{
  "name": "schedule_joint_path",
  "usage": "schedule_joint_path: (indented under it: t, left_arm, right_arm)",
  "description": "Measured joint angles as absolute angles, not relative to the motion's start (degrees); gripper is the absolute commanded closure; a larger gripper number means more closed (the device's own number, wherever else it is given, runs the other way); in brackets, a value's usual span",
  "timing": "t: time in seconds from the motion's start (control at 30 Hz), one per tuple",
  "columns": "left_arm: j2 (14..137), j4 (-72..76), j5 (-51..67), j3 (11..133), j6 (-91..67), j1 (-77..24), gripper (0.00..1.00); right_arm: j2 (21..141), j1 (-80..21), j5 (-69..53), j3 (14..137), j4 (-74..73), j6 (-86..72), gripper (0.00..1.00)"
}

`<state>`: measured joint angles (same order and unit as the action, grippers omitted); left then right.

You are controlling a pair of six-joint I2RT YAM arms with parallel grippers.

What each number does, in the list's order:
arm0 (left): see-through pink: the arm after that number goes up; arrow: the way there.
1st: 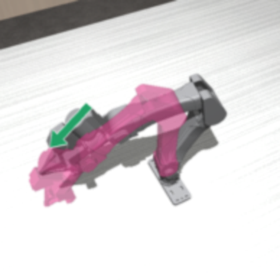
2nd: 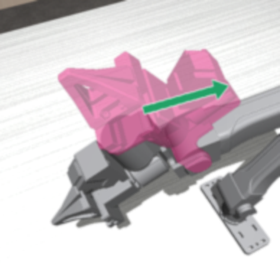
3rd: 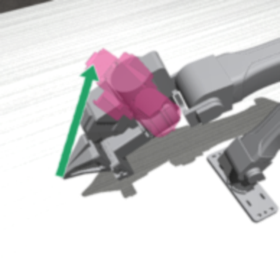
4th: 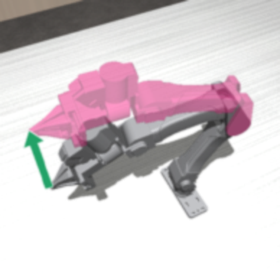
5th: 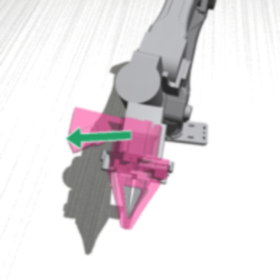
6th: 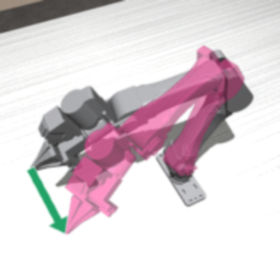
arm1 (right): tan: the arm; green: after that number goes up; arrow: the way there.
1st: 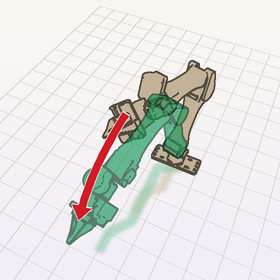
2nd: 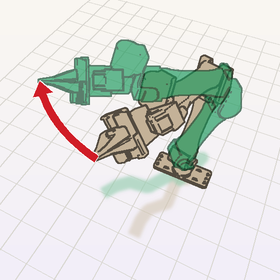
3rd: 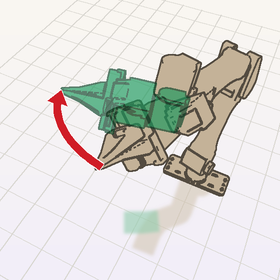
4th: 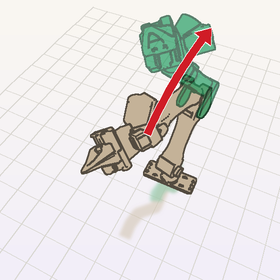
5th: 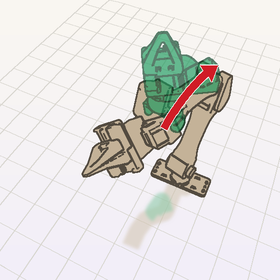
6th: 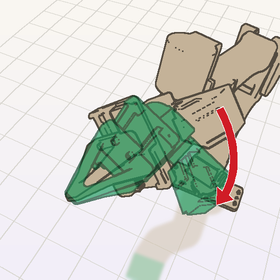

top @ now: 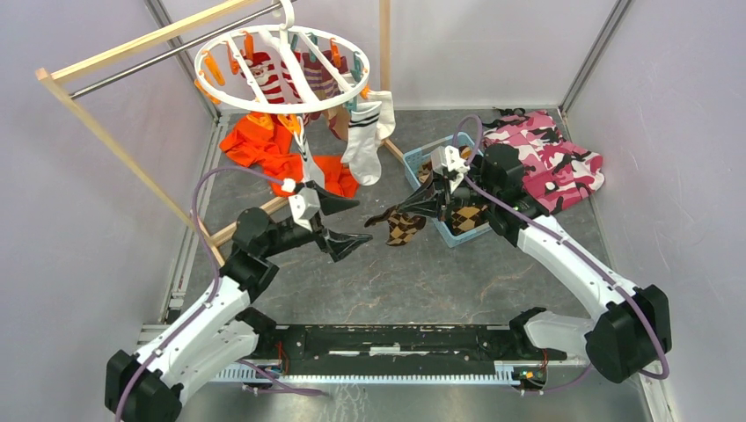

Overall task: Clip the socks to the hanger
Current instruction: Pick up the sock from the bin.

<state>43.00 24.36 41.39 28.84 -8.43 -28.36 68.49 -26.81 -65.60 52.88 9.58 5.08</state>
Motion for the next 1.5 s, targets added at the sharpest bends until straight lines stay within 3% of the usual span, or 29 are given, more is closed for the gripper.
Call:
schedule_joint_path:
  t: [0.13,0.33,0.43,0.53,0.6,0.73,0.93,1.2,1.4,1.5]
  left_arm:
    - [47.5,24.0,39.2,31.0,-5.2,-32.7,0.28]
    - [52.7,23.6,38.5,33.4,-3.6,-35.1,0.84]
    - [53.1,22.7,38.4,33.6,-2.9,-35.2,0.97]
    - [53.0,20.8,38.0,34.4,-1.8,-35.2,0.98]
    - [52.5,18.0,38.0,35.2,-0.4,-35.2,0.98]
    - [51.9,10.0,38.1,38.2,3.5,-35.2,0.98]
    - [54.5,-4.9,39.1,48.4,9.7,-35.2,0.98]
    - [57.8,-14.2,39.6,53.3,11.4,-35.2,0.98]
    - [59.2,-18.0,39.0,55.2,10.7,-35.2,0.98]
    - [60.6,-19.6,38.2,56.9,9.0,-35.1,0.98]
  right_arm:
    - [69.0,-26.8,-65.8,53.5,10.0,4.5,1.0]
    - [69.5,-26.8,-66.0,53.9,10.0,4.4,1.0]
    - [69.7,-26.8,-66.0,54.8,9.0,5.5,0.93]
    - [69.9,-26.8,-66.3,56.0,6.0,8.8,0.75]
    - [70.0,-26.8,-66.8,57.2,2.3,12.7,0.57]
    - [71.4,-27.1,-67.2,62.4,-10.1,25.5,0.4]
    - [74.1,-30.7,-63.9,70.8,-23.5,40.8,0.37]
    - [74.8,-36.4,-57.9,71.4,-27.7,44.2,0.44]
    - [74.8,-36.6,-54.9,71.4,-28.2,44.6,0.24]
    - [74.7,-36.6,-53.5,71.4,-29.2,45.8,0.19]
